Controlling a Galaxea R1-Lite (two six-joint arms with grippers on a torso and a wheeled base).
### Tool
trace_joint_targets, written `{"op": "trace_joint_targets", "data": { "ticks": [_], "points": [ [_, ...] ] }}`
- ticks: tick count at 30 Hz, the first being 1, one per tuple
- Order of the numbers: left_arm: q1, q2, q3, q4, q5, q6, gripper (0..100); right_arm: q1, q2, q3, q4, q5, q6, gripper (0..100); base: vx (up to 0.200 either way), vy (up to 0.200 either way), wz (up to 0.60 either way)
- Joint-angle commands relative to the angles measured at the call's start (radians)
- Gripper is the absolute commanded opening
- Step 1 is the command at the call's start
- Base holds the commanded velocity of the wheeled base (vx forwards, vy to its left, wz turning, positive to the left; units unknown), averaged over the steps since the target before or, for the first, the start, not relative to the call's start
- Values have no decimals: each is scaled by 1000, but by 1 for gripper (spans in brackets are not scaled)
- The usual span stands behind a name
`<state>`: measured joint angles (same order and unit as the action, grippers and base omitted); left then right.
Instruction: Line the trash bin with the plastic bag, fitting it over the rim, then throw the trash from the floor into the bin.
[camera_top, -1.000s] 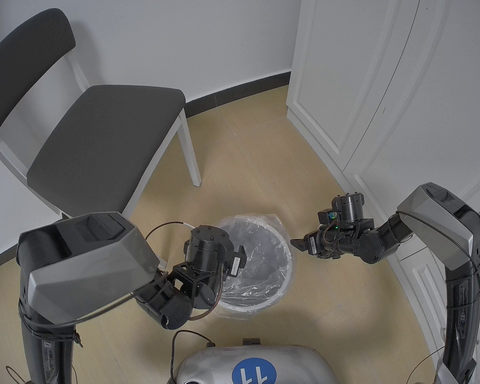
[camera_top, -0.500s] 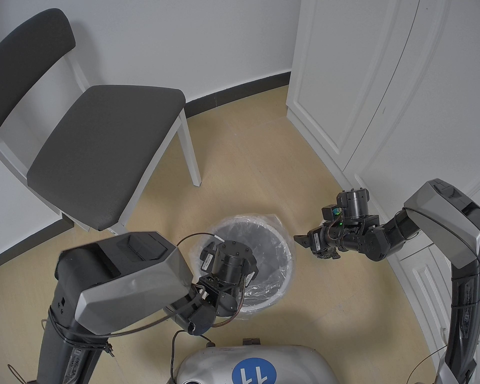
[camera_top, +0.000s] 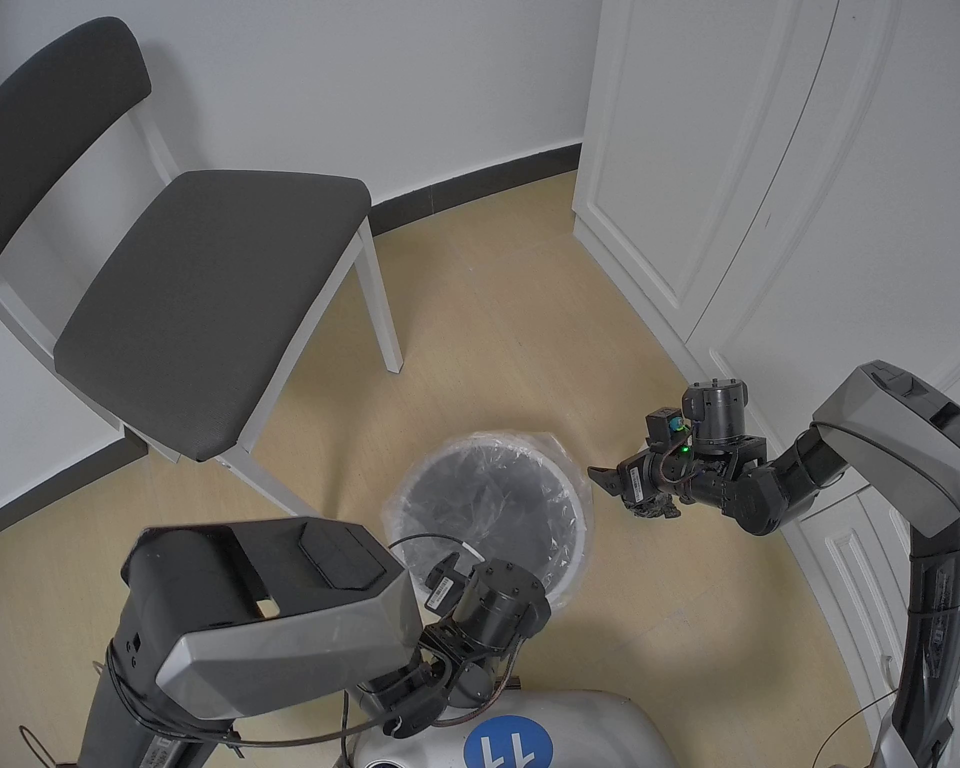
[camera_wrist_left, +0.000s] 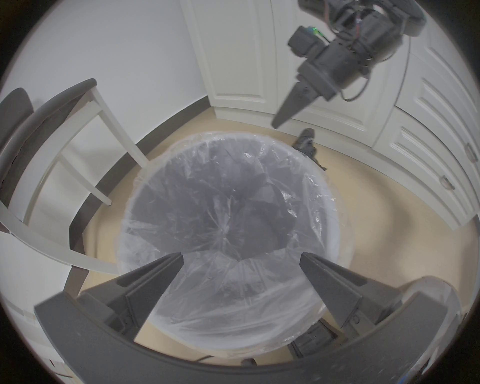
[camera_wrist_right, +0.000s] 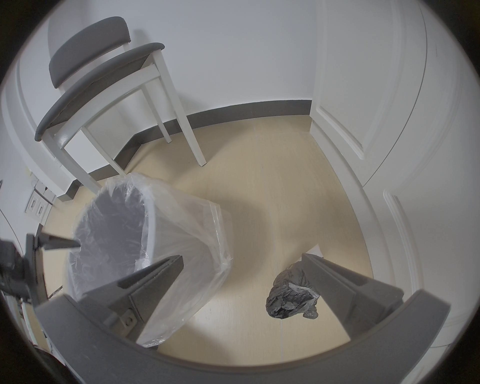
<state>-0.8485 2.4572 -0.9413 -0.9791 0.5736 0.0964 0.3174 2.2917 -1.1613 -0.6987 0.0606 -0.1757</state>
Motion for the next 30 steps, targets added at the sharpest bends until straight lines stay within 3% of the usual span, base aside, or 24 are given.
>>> {"op": "trace_joint_targets", "data": {
  "ticks": [1, 8, 14, 30],
  "points": [
    [-41, -12, 41, 0, -3, -12, 100, 5, -5, 14, -4, 1, -2, 100, 0, 0, 0],
    [-29, -15, 42, -6, 0, -20, 100, 5, -6, 12, -7, 1, -2, 100, 0, 0, 0],
    [78, -84, 78, -21, 0, -27, 100, 3, -17, 12, -8, 1, -1, 100, 0, 0, 0],
    [190, -210, 375, -202, 0, -67, 100, 2, -12, 14, -8, 1, -2, 100, 0, 0, 0]
  ]
}}
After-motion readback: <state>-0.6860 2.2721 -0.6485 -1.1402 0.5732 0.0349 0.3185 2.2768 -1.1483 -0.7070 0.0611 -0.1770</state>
